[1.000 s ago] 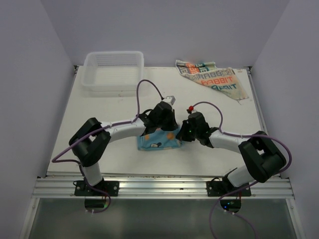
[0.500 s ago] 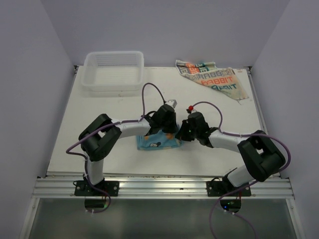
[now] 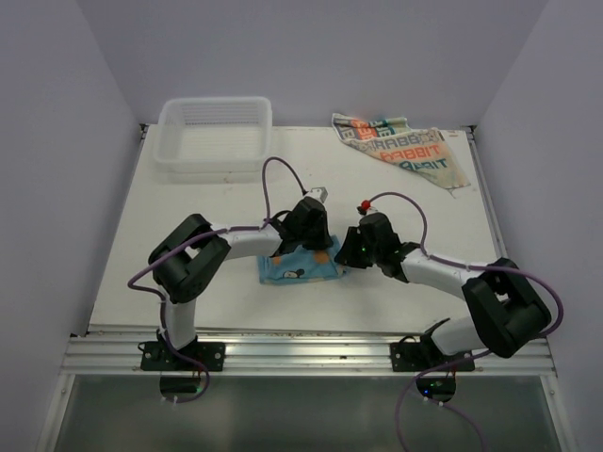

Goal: Roll the towels
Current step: Roll the towel

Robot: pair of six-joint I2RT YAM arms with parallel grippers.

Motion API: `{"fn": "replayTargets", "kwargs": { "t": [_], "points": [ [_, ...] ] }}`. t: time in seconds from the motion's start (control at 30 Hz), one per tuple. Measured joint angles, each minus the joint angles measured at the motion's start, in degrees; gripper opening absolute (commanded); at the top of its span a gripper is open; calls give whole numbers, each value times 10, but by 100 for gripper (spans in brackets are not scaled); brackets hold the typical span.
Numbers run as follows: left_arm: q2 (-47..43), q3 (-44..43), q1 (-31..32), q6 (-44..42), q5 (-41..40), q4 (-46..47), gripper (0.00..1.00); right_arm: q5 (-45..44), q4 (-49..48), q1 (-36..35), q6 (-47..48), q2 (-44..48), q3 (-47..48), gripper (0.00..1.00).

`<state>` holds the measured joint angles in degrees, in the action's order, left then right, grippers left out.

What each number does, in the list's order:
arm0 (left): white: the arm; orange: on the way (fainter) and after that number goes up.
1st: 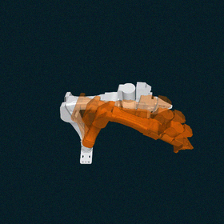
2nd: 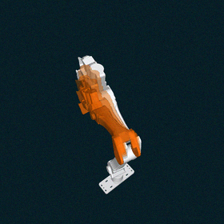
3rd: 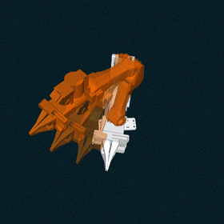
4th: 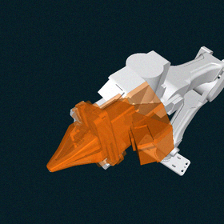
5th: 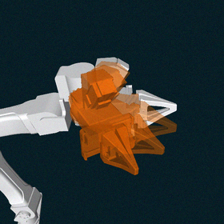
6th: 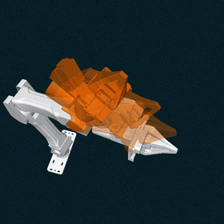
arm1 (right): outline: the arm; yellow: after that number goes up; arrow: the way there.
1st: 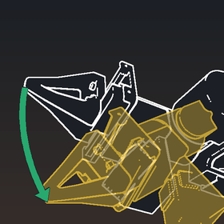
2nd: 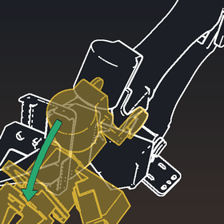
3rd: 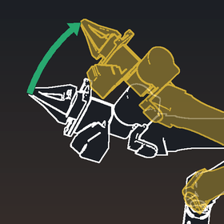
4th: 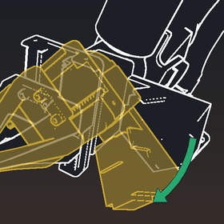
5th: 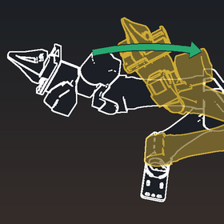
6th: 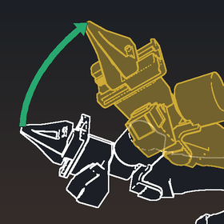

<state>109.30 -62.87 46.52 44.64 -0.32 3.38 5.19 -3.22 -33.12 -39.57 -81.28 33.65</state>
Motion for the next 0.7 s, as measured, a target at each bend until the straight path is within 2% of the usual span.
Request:
{"fn": "replayTargets", "kwargs": {
  "t": [0.2, 0.7],
  "points": [
    [11, 0, 0, 8, 1, 17, 0, -6, 37, -1, 2, 29, -4, 26],
    [13, 7, 0, 14, 1, 36, 0, -17, 61, -26, -3, 83, -32, 11]
  ]
}}
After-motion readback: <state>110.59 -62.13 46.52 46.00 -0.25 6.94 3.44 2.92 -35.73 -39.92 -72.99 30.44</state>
